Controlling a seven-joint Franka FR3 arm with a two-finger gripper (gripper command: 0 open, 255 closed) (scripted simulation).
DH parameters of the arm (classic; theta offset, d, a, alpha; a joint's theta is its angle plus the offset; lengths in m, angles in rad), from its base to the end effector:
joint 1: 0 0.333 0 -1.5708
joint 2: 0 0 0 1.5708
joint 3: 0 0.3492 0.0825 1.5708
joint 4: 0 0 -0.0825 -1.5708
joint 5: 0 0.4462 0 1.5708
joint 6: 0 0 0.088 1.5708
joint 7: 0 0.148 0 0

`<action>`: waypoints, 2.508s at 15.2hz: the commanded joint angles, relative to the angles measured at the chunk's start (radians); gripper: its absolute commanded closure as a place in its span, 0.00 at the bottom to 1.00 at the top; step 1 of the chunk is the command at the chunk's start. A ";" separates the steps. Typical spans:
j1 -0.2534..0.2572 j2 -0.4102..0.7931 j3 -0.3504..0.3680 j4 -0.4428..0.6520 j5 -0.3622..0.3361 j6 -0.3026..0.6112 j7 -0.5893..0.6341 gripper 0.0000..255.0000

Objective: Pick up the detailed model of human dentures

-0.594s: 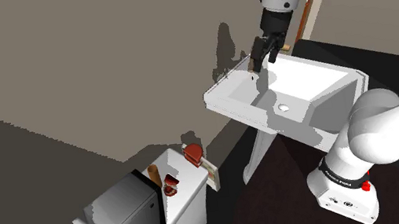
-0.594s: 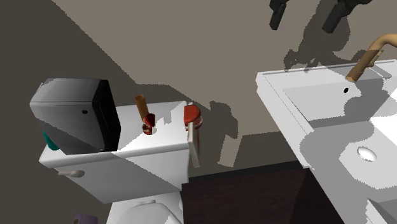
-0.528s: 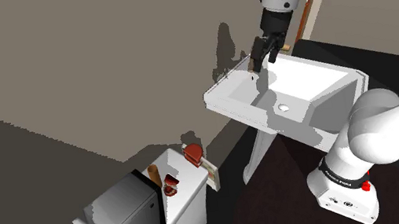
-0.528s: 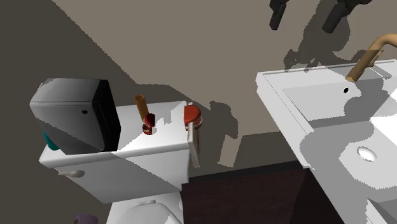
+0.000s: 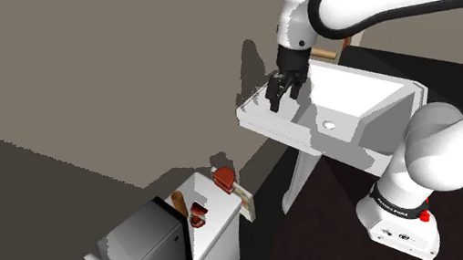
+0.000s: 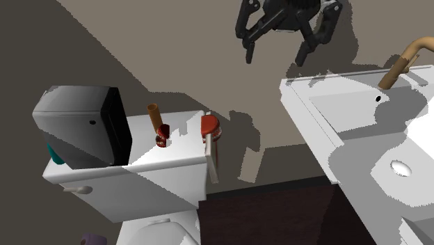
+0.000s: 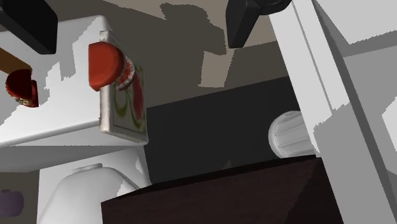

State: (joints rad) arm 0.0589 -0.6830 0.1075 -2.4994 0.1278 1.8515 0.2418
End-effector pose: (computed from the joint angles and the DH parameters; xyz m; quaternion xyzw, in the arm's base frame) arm 0.3828 0.0802 0.4811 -0.9973 0.0658 -0.0110 0.0305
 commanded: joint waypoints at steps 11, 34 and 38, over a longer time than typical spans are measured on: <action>0.046 0.347 0.185 0.000 0.053 0.361 0.196 0.00; 0.211 1.153 0.233 0.423 -0.319 0.713 0.693 0.00; 0.225 1.198 0.215 0.428 -0.341 0.751 0.706 0.00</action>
State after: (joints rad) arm 0.2783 0.5007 0.3282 -2.0759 -0.2063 2.5926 0.9427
